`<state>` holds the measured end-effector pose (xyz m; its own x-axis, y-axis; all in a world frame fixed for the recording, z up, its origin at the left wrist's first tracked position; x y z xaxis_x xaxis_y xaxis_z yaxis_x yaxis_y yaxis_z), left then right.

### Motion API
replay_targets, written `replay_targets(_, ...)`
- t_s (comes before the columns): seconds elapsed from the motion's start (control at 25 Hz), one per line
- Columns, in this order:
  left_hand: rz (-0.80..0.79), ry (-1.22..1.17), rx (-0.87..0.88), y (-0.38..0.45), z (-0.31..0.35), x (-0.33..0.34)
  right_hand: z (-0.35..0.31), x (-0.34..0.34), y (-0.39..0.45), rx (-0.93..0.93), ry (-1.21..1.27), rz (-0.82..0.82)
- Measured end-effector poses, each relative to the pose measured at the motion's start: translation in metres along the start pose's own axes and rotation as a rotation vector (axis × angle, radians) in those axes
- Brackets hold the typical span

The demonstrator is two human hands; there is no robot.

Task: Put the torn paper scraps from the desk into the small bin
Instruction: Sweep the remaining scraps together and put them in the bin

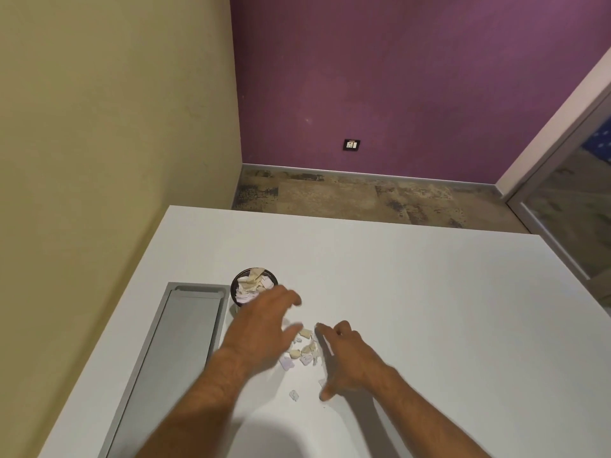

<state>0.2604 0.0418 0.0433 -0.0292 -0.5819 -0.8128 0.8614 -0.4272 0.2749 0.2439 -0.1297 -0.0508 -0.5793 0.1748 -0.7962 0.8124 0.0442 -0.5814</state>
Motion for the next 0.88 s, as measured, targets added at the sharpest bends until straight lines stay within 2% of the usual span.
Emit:
replay_targets(0.16,-0.457,0.017,-0.256,-0.035,-0.017,0.072,-0.012,0.006,0.006,-0.050,0.029,0.027)
replay_targets(0.28,-0.568,0.114,-0.325,-0.050,-0.022,0.095,-0.020,0.002,0.014,-0.088,0.070,0.061)
replay_targets(0.44,-0.511,0.052,-0.346,-0.047,-0.022,0.103,-0.025,-0.001,0.022,-0.090,0.136,0.093)
replay_targets(0.68,-0.258,-0.193,-0.425,-0.056,-0.030,0.106,-0.027,0.001,0.015,-0.132,0.190,0.181)
replay_targets(0.88,-0.114,-0.197,-0.561,-0.065,-0.035,0.098,-0.014,0.003,0.012,-0.075,0.304,0.187)
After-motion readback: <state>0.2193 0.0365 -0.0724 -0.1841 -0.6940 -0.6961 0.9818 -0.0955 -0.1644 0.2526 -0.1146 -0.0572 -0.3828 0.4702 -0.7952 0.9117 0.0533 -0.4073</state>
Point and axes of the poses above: each hand's wrist, its own y-axis towards the middle knuckle, its own x-axis out of the palm, z = x × y, the point moved 7 cm from there along y, towards the middle knuckle, and after that the axes turned 12 degrees about x, right-handed, at the moved point
